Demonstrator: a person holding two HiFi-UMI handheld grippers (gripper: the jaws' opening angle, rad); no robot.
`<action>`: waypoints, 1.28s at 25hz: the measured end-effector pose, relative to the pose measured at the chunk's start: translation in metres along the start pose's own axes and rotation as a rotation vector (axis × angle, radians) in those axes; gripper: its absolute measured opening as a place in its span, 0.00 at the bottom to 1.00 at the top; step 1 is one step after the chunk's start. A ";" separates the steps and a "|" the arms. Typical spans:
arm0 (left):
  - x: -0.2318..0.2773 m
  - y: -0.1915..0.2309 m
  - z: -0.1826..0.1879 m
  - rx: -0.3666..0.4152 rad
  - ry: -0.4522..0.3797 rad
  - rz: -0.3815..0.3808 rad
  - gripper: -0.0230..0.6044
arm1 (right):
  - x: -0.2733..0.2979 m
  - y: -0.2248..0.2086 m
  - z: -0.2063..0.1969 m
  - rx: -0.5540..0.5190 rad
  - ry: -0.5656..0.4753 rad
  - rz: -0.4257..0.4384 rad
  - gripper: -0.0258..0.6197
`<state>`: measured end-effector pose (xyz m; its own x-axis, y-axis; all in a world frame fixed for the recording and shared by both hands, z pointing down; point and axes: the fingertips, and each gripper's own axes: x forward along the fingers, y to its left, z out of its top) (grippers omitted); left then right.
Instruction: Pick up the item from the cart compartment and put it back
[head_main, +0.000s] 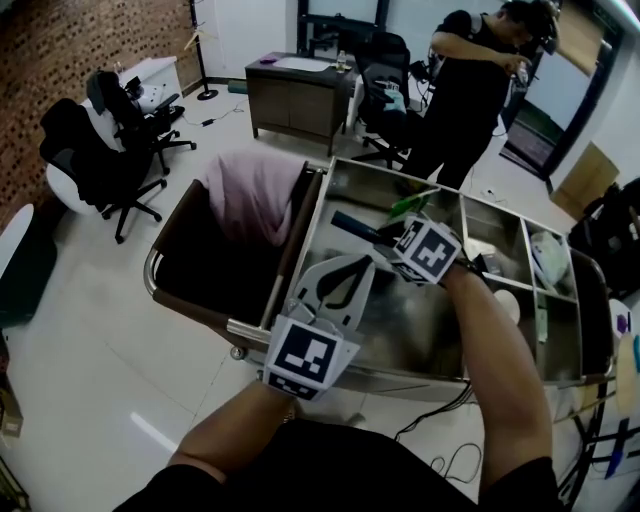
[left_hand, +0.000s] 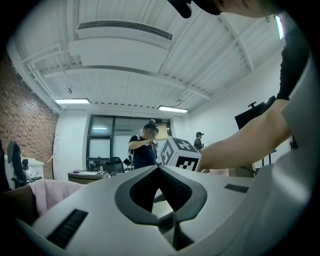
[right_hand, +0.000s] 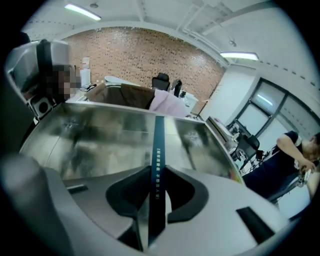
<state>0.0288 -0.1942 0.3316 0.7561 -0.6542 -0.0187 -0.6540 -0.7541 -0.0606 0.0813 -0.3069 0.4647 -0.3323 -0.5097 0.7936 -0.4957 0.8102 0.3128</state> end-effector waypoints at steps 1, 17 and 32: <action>0.000 0.000 0.000 0.001 0.001 -0.002 0.04 | -0.007 -0.001 0.006 0.032 -0.032 -0.017 0.21; 0.003 -0.023 0.013 -0.006 -0.014 -0.066 0.04 | -0.170 0.014 0.020 0.453 -0.668 -0.227 0.21; -0.018 -0.042 0.031 -0.007 -0.032 -0.094 0.04 | -0.276 0.075 -0.038 0.608 -0.886 -0.479 0.20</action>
<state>0.0431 -0.1489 0.3035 0.8147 -0.5781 -0.0453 -0.5799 -0.8127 -0.0567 0.1665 -0.0940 0.2890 -0.3309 -0.9422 -0.0527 -0.9433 0.3319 -0.0100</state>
